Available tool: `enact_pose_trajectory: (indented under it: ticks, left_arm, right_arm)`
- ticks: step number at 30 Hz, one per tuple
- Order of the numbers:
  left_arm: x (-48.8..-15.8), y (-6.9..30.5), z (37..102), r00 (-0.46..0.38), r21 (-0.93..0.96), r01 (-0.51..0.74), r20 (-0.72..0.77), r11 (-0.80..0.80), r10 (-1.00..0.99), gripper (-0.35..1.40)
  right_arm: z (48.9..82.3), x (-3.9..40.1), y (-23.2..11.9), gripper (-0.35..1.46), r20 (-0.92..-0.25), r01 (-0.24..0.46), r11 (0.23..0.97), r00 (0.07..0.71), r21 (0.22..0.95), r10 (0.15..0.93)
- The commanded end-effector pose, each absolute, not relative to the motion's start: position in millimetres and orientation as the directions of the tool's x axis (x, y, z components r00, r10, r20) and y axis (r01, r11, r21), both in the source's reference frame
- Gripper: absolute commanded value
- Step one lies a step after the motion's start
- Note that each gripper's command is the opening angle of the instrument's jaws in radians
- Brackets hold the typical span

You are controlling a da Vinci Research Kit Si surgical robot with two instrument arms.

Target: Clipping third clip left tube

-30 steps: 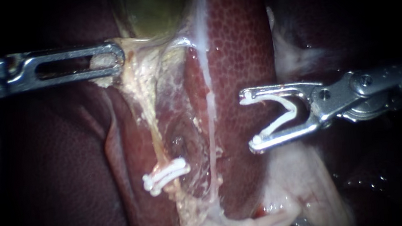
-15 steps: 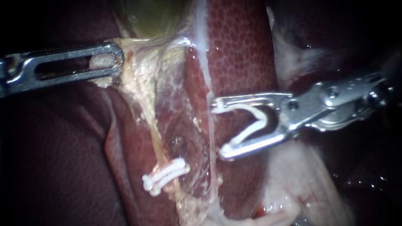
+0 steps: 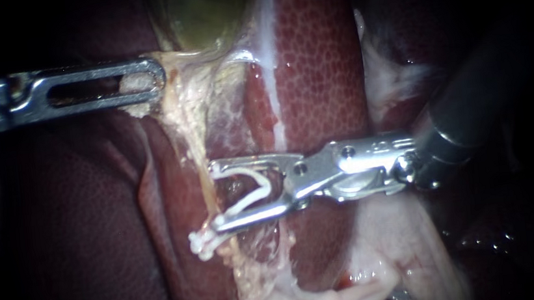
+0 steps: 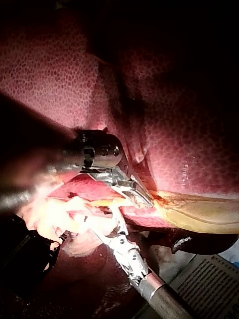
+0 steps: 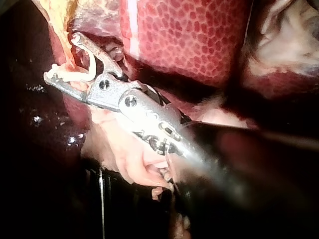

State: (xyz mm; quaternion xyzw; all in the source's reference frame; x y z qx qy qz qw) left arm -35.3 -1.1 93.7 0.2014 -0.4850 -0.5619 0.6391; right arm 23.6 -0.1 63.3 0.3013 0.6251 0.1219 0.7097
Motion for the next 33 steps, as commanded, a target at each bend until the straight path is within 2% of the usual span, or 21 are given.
enact_pose_trajectory:
  ticks: [1,8,20,33]
  left_arm:
    - [-35.3,-1.2,93.7,-0.102,0.802,0.524,0.394,0.287,-0.913,-0.16]
    - [-35.4,-1.3,93.7,-0.103,0.802,0.524,0.394,0.287,-0.913,-0.16]
    - [-35.5,-1.4,93.7,-0.103,0.801,0.525,0.395,0.287,-0.913,-0.16]
    - [-35.7,-1.4,93.7,-0.104,0.800,0.526,0.396,0.287,-0.913,-0.16]
  right_arm:
    - [63.2,23.9,-0.2,0.60,-0.811,0.207,0.785,0.189,0.585,0.554]
    - [62.9,25.5,-0.1,0.60,-0.794,0.229,0.760,0.191,0.608,0.578]
    - [63.1,27.8,0.4,0.60,-0.719,0.313,0.657,0.152,0.686,0.678]
    - [63.3,28.2,1.4,0.59,-0.702,0.318,0.642,0.124,0.697,0.701]
